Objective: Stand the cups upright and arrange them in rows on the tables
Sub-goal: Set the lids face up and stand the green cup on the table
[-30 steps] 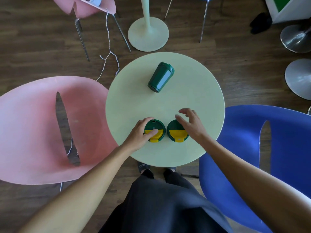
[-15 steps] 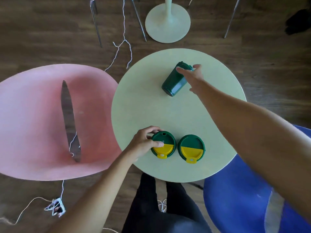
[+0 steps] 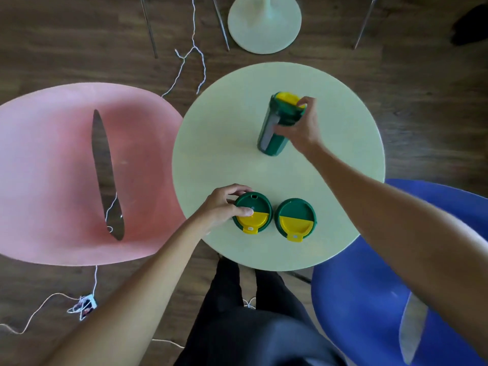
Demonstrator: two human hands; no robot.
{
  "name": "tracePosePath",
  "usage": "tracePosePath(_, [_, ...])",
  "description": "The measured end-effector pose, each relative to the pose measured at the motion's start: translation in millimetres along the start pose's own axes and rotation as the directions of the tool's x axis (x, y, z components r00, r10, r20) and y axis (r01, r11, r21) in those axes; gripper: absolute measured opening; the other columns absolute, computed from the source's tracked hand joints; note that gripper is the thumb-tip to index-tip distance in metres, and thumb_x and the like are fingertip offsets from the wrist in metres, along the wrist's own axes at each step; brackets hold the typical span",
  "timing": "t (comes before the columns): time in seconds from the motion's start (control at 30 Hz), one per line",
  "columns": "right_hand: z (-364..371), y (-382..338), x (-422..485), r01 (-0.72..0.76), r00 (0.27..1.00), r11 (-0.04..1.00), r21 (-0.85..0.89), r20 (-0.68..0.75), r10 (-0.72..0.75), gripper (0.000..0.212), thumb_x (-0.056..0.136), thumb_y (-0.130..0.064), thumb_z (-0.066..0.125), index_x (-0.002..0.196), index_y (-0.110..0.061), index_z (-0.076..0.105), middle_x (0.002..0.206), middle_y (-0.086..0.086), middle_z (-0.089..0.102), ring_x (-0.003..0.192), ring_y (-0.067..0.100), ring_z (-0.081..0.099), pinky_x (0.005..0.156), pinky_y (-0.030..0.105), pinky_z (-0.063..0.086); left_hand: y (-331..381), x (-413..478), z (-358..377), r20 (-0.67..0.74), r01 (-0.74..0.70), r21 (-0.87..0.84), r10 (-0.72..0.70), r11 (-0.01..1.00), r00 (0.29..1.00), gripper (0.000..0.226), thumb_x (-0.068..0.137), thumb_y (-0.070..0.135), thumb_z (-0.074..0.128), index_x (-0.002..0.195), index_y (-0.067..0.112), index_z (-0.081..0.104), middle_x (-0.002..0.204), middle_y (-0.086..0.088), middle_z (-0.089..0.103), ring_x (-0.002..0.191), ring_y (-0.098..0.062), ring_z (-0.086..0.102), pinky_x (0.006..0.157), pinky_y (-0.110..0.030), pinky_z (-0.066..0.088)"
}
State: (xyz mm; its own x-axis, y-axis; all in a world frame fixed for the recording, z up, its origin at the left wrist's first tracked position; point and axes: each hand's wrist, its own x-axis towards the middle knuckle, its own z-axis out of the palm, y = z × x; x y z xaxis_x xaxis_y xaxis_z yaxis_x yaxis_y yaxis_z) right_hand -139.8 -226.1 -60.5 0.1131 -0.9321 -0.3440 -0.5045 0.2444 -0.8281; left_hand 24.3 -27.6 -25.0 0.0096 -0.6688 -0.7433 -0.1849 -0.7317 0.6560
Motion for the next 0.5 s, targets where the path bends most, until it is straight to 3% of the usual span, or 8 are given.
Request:
tracePosePath(0.13, [-7,14,-47,0.174,0.977,0.974,-0.146,0.145,-0.153,0.101,0.062,-0.011,0.084,0.144,-0.023,0.026,0.143,0.014,0.035,0.125,0.026,0.041,0.095,0.03,0.044,2,-2,0,0.01,0.013,-0.014,-0.013,1.0,1.0,0.042,0.075,0.008,0.081,0.105,0.036,0.072,0.117,0.001,0.069,0.111,-0.022,0.065,0.1,-0.051,0.051])
tracePosePath(0.3, [-14,31,-75,0.23,0.941,0.939,-0.256,0.303,-0.148,0.112,0.067,-0.008,0.085,0.153,-0.03,0.016,0.146,0.013,0.026,0.133,0.034,0.037,0.1,0.028,0.039,8,-4,2,0.006,0.021,-0.007,-0.021,1.0,1.0,0.04,0.07,0.016,0.083,0.095,0.044,0.071,0.113,0.0,0.07,0.11,-0.024,0.065,0.097,-0.052,0.054])
tracePosePath(0.4, [-17,31,-80,0.205,0.937,0.943,-0.262,0.331,-0.112,0.112,0.065,-0.018,0.088,0.152,-0.03,0.018,0.147,0.012,0.026,0.134,0.03,0.035,0.1,0.025,0.035,7,-4,2,0.007,0.011,0.006,-0.011,1.0,1.0,0.04,0.076,0.011,0.081,0.099,0.041,0.069,0.115,0.0,0.069,0.111,-0.023,0.065,0.095,-0.048,0.056])
tracePosePath(0.5, [-24,20,-73,0.185,0.933,0.944,-0.272,0.349,-0.083,0.095,0.072,-0.035,0.083,0.148,-0.026,0.028,0.148,0.009,0.03,0.13,0.022,0.036,0.102,0.028,0.036,5,-4,1,0.015,0.003,-0.008,-0.003,1.0,1.0,0.039,0.078,0.009,0.08,0.103,0.037,0.07,0.116,-0.003,0.069,0.109,-0.023,0.066,0.094,-0.045,0.057])
